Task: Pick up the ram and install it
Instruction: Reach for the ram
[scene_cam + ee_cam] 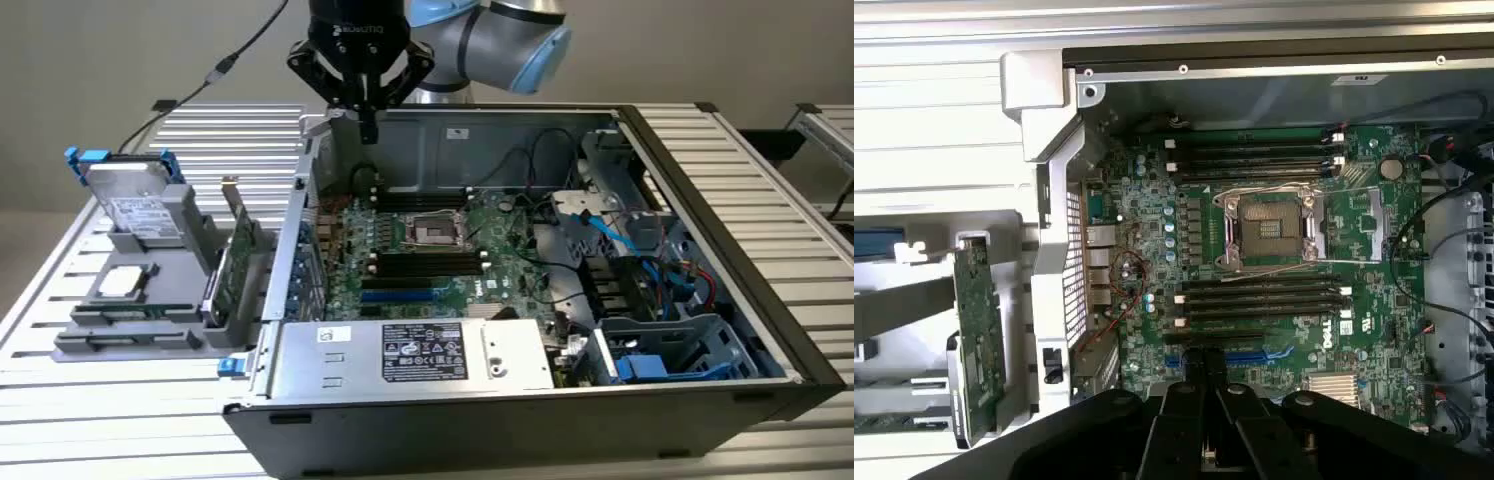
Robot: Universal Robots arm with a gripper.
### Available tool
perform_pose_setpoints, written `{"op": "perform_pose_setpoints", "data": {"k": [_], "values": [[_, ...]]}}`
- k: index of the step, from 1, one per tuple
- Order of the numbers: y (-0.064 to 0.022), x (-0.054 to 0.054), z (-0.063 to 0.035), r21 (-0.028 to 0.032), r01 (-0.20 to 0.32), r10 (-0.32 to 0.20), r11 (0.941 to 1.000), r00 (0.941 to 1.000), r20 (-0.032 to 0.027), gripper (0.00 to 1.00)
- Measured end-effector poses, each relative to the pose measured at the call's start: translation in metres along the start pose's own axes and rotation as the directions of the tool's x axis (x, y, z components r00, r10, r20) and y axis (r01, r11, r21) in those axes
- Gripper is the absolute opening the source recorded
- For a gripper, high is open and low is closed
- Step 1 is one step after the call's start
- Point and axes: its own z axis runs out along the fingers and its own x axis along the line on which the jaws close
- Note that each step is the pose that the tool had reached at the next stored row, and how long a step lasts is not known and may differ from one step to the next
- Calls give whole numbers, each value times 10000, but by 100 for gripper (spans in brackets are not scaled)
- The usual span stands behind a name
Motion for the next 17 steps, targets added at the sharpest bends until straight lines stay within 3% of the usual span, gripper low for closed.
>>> {"op": "perform_pose_setpoints", "data": {"k": [8,17], "values": [[-2,26,-2,3,0,0,10000,10000,0,10],[-30,435,-10,1,0,0,10000,10000,-1,10]]}}
